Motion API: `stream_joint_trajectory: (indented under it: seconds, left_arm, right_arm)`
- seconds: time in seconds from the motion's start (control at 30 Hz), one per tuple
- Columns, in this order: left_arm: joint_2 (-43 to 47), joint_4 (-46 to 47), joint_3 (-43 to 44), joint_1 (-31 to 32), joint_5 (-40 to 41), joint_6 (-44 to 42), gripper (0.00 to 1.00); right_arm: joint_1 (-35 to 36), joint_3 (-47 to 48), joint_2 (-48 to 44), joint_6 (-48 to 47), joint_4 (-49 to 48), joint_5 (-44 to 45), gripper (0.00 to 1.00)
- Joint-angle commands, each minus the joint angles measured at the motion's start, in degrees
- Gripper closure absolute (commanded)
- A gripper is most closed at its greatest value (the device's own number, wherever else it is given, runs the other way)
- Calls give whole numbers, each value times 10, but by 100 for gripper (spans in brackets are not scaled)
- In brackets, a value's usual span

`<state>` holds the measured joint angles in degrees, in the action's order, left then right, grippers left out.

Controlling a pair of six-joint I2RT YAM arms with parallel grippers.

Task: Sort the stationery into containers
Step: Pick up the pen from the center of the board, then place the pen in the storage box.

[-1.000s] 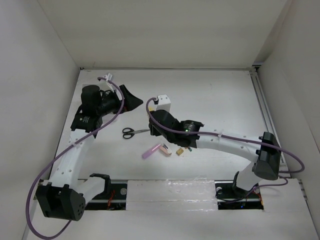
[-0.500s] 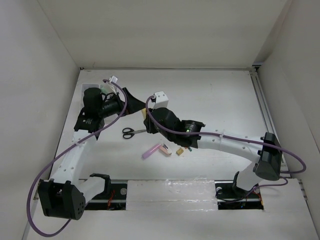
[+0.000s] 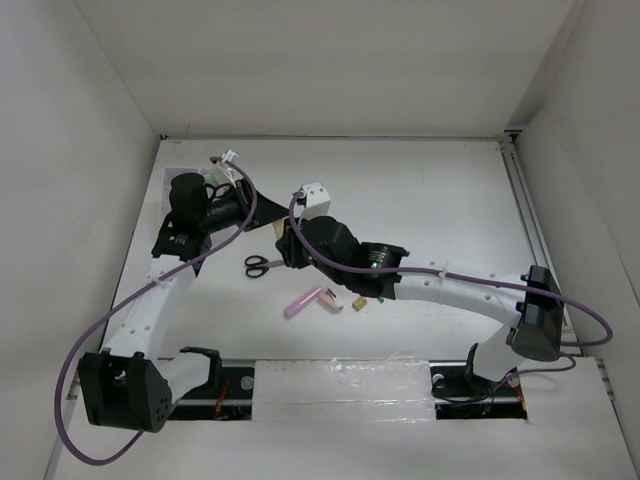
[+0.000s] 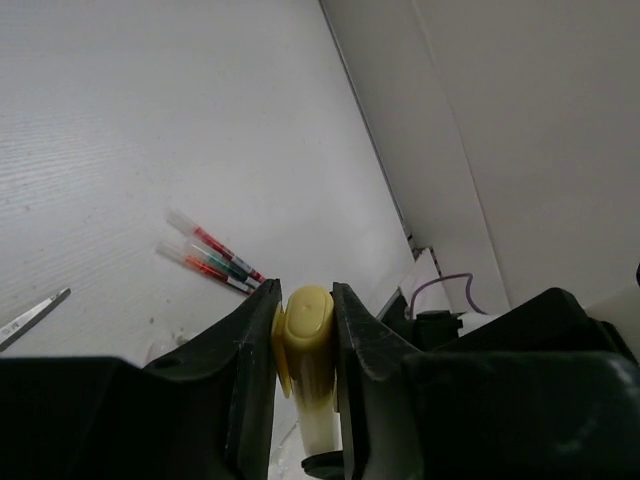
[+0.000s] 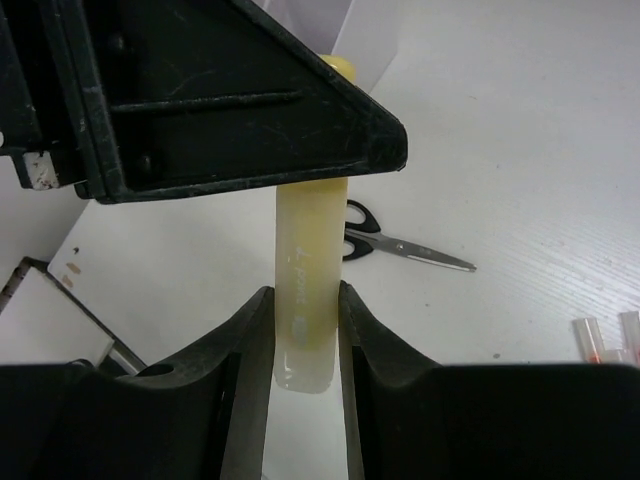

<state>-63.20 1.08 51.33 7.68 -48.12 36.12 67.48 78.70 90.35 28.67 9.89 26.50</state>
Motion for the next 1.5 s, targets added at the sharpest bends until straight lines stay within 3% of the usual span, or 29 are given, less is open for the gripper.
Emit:
stream_joint_trajectory:
  seconds: [0.0,0.03,0.07,0.1,0.3,0.47,0.67,0.93,1.13,1.47]
  left_arm:
    - [4,44,-4,1,-22,-8,94]
    - [4,45,-4,1,-13,-8,100]
    - [4,45,-4,1,37,-8,100]
    - [4,28,12,1,76,-8,100]
    - [-34,-70,80,1,485,20,100]
    - [-125,-115,183,-41,620,68,100]
    - [-253,-165,334,-41,780,100,100]
    - [-375,-199,441,-41,881,98,100]
    - [-381,-164,420,-41,914,84,100]
    - [-404,-147,389,-36,901,87,100]
  right_arm:
    - [5,19,-22,-7,-44,12,86]
    - [5,19,-17,-12,-44,18,53]
    - [5,19,-17,-12,-44,18,15]
    - [5,19,-17,-12,-37,46,0]
    - [0,-37,-37,64,42,126,0]
    - [0,-97,-89,82,66,131,0]
    - [0,-183,-176,95,73,116,0]
    - [11,-240,-242,100,62,77,0]
    - [16,-240,-252,94,73,72,0]
    - [16,-240,-263,89,68,59,0]
